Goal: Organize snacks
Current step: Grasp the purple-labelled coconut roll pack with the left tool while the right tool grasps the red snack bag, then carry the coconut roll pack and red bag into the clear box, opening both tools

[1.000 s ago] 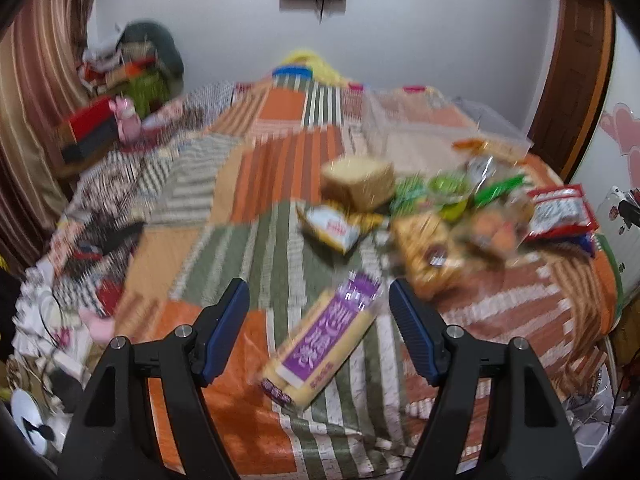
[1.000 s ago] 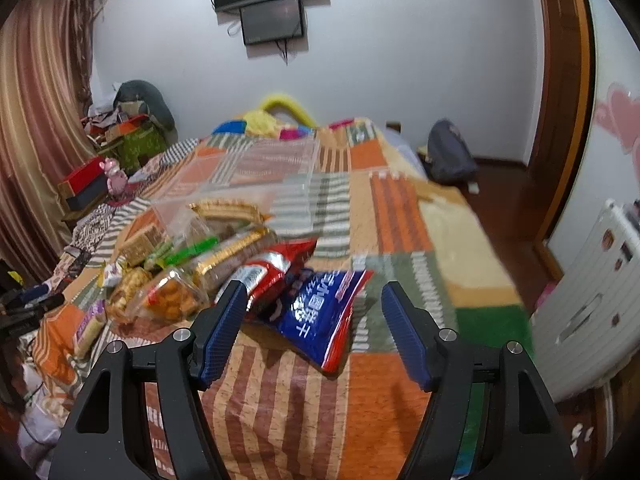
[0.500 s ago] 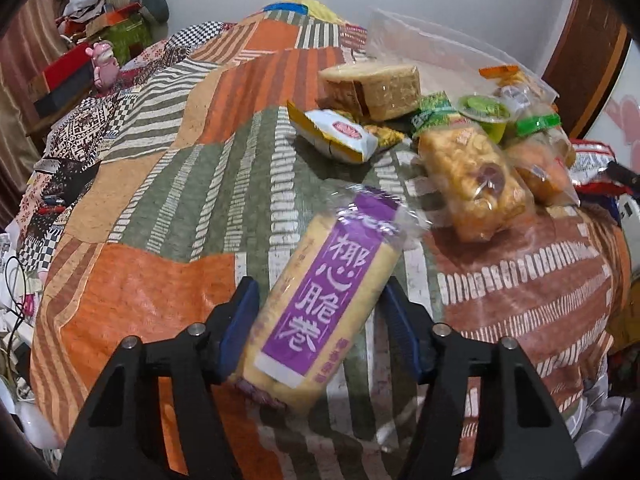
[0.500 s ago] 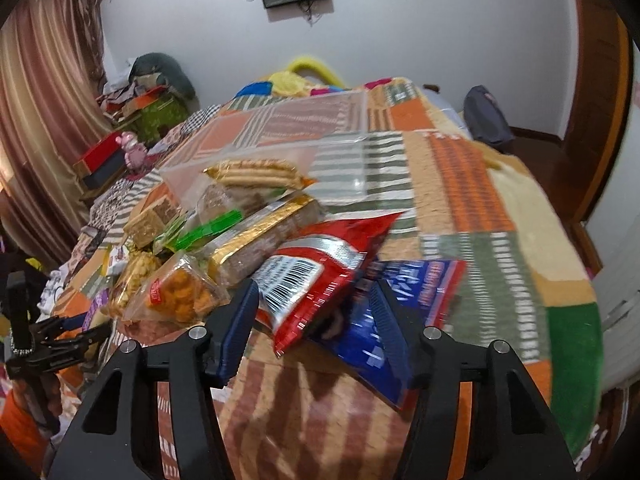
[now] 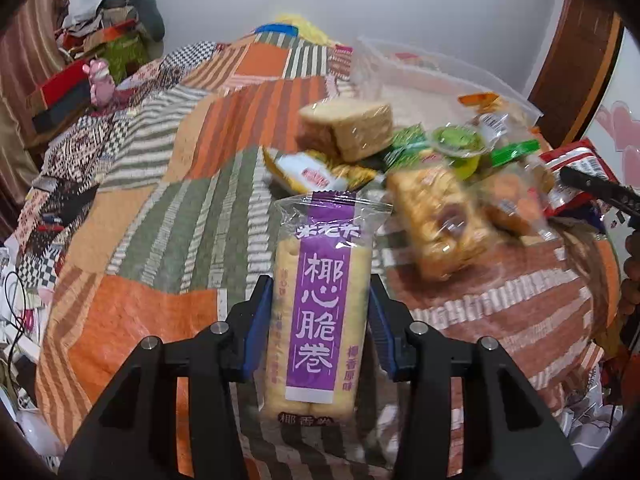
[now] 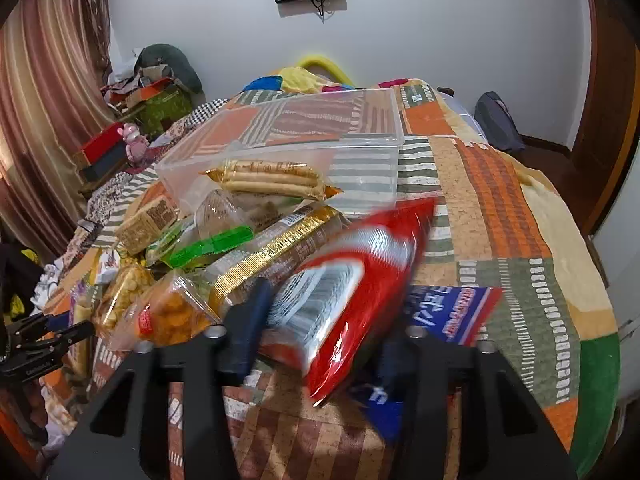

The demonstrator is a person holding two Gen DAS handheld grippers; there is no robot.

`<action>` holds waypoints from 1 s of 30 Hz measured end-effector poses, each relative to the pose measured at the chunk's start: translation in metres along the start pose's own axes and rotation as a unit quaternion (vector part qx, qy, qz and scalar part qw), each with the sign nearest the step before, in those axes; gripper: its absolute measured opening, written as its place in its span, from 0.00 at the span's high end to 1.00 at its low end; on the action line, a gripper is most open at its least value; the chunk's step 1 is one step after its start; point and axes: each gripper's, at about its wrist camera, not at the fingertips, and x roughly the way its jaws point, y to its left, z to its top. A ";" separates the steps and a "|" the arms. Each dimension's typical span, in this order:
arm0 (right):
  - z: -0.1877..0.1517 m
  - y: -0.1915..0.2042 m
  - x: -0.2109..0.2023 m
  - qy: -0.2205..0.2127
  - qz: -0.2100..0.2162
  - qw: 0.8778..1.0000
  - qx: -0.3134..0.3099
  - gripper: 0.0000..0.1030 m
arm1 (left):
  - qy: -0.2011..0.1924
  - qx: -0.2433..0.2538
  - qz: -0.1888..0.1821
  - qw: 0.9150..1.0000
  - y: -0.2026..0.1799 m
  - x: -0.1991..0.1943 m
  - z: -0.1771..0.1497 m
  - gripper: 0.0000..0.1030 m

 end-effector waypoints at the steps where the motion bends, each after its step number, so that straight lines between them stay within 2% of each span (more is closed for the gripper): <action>1: 0.000 -0.003 -0.002 0.000 0.006 1.000 0.006 0.67 | -0.005 0.001 -0.002 1.000 -0.002 -0.005 0.003 0.56; 6: 0.000 -0.011 -0.013 -0.007 0.023 0.999 0.023 0.75 | -0.030 0.007 -0.005 1.000 -0.009 -0.024 0.015 0.56; 19: 0.023 -0.009 -0.051 -0.067 0.021 0.997 0.012 0.75 | -0.081 0.030 -0.013 0.996 -0.043 -0.051 0.064 0.57; 30: 0.058 -0.009 -0.056 -0.118 0.018 0.993 0.007 0.75 | -0.119 0.042 -0.033 0.991 -0.066 -0.052 0.121 0.57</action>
